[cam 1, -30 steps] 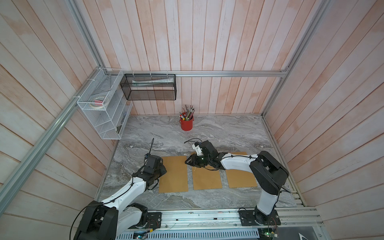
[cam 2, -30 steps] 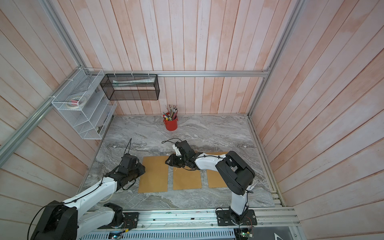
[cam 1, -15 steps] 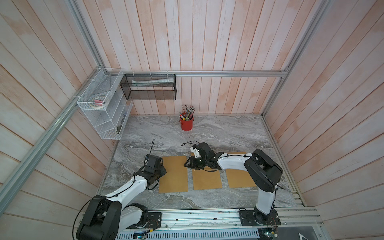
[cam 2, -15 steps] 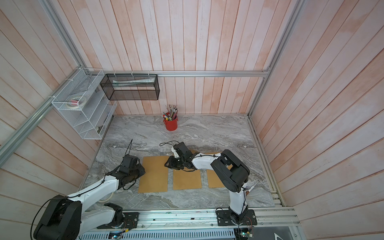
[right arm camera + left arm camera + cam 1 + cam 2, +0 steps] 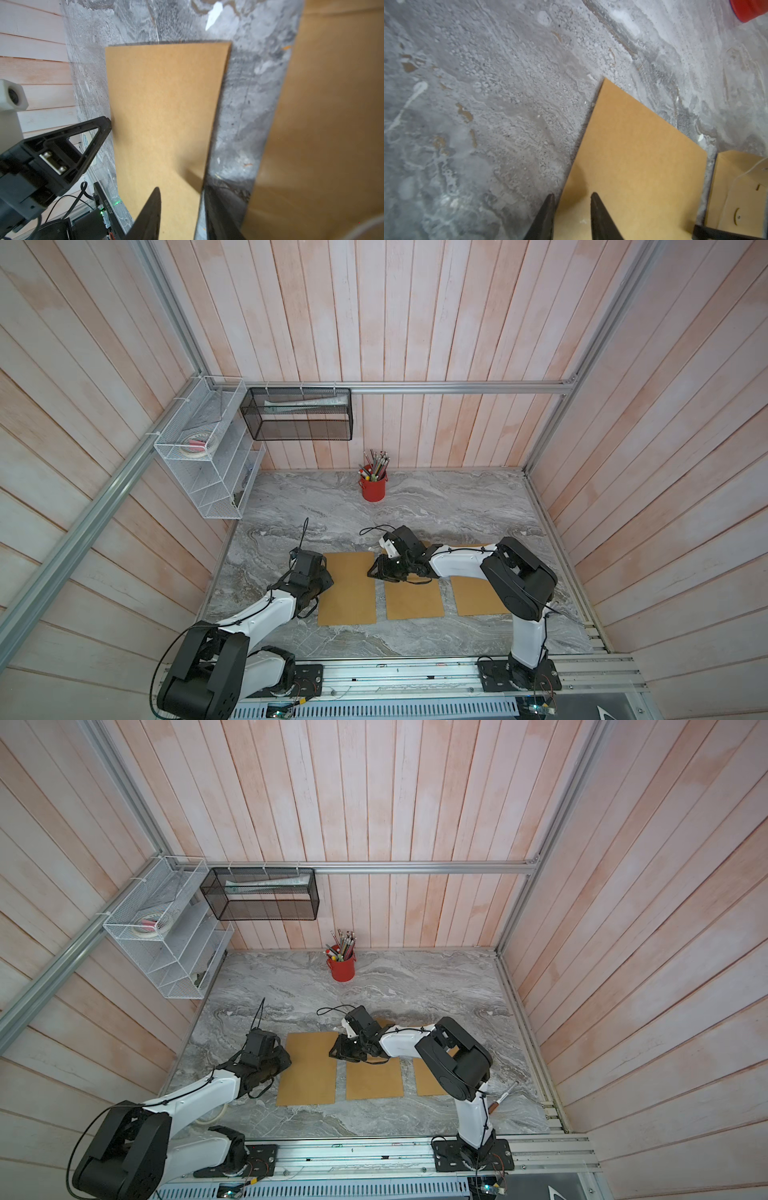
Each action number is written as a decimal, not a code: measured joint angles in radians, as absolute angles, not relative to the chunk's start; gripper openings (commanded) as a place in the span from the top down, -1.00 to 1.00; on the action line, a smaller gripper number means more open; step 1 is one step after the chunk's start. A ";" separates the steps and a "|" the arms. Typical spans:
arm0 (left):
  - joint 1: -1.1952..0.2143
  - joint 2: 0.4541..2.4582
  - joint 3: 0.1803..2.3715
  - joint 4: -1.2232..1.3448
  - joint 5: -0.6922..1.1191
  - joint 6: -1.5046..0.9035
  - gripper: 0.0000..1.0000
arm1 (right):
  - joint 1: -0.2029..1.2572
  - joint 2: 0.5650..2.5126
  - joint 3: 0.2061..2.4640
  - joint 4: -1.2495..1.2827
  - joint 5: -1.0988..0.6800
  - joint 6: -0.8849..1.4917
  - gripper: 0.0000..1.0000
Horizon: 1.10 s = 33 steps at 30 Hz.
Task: Open the file bag
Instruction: Pick up the file bag from the center of the board.
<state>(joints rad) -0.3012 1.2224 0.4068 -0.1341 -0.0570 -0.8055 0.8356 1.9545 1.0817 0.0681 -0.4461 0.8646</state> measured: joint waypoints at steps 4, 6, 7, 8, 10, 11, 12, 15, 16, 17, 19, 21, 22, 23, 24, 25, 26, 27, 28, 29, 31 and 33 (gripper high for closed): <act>-0.300 1.223 0.407 -0.134 -0.057 -0.805 0.40 | 0.837 1.964 1.095 0.067 -0.447 0.863 0.26; -0.299 1.225 0.407 -0.134 -0.058 -0.805 0.41 | 0.837 1.964 1.095 0.070 -0.447 0.863 0.27; -0.298 1.225 0.407 -0.134 -0.057 -0.805 0.41 | 0.837 1.964 1.095 0.072 -0.448 0.863 0.26; -0.297 1.225 0.407 -0.133 -0.057 -0.805 0.41 | 0.837 1.964 1.095 0.075 -0.450 0.863 0.27; -0.297 1.227 0.407 -0.131 -0.058 -0.805 0.41 | 0.837 1.964 1.095 0.089 -0.456 0.864 0.27; -0.296 1.227 0.407 -0.130 -0.058 -0.805 0.41 | 0.837 1.964 1.093 0.102 -0.464 0.864 0.27; -0.296 1.227 0.407 -0.129 -0.058 -0.805 0.41 | 0.837 1.964 1.093 0.115 -0.471 0.864 0.27; -0.295 1.229 0.407 -0.125 -0.057 -0.805 0.41 | 0.837 1.963 1.092 0.165 -0.500 0.865 0.29; -0.295 1.230 0.407 -0.123 -0.057 -0.805 0.41 | 0.837 1.963 1.091 0.183 -0.508 0.865 0.29; -0.295 1.230 0.407 -0.123 -0.057 -0.805 0.41 | 0.837 1.963 1.091 0.197 -0.518 0.866 0.30; -0.295 1.231 0.407 -0.122 -0.057 -0.805 0.41 | 0.838 1.962 1.091 0.219 -0.530 0.868 0.35; -0.295 1.231 0.407 -0.121 -0.057 -0.805 0.40 | 0.838 1.960 1.091 0.233 -0.538 0.870 0.48; -0.295 1.231 0.407 -0.120 -0.057 -0.805 0.40 | 0.838 1.960 1.091 0.238 -0.541 0.870 0.58; -0.295 1.231 0.407 -0.120 -0.056 -0.805 0.38 | 0.838 1.960 1.091 0.240 -0.544 0.870 0.70; -0.295 1.231 0.407 -0.119 -0.054 -0.805 0.37 | 0.838 1.960 1.091 0.242 -0.546 0.870 0.79; -0.295 1.230 0.407 -0.118 -0.052 -0.805 0.33 | 0.839 1.960 1.091 0.242 -0.548 0.870 0.87; -0.295 1.230 0.407 -0.116 -0.050 -0.806 0.28 | 0.839 1.960 1.091 0.246 -0.551 0.868 0.92; -0.295 1.229 0.407 -0.115 -0.046 -0.806 0.24 | 0.839 1.959 1.091 0.250 -0.553 0.867 0.96; -0.295 1.227 0.408 -0.116 -0.042 -0.805 0.19 | 0.839 1.958 1.091 0.252 -0.556 0.865 1.00; -0.295 1.224 0.408 -0.118 -0.038 -0.804 0.16 | 0.839 1.955 1.092 0.253 -0.558 0.860 1.00; -0.295 1.213 0.411 -0.137 -0.033 -0.799 0.11 | 0.839 1.946 1.092 0.253 -0.560 0.856 1.00; -0.293 1.198 0.419 -0.164 -0.027 -0.791 0.07 | 0.837 1.929 1.092 0.246 -0.560 0.844 1.00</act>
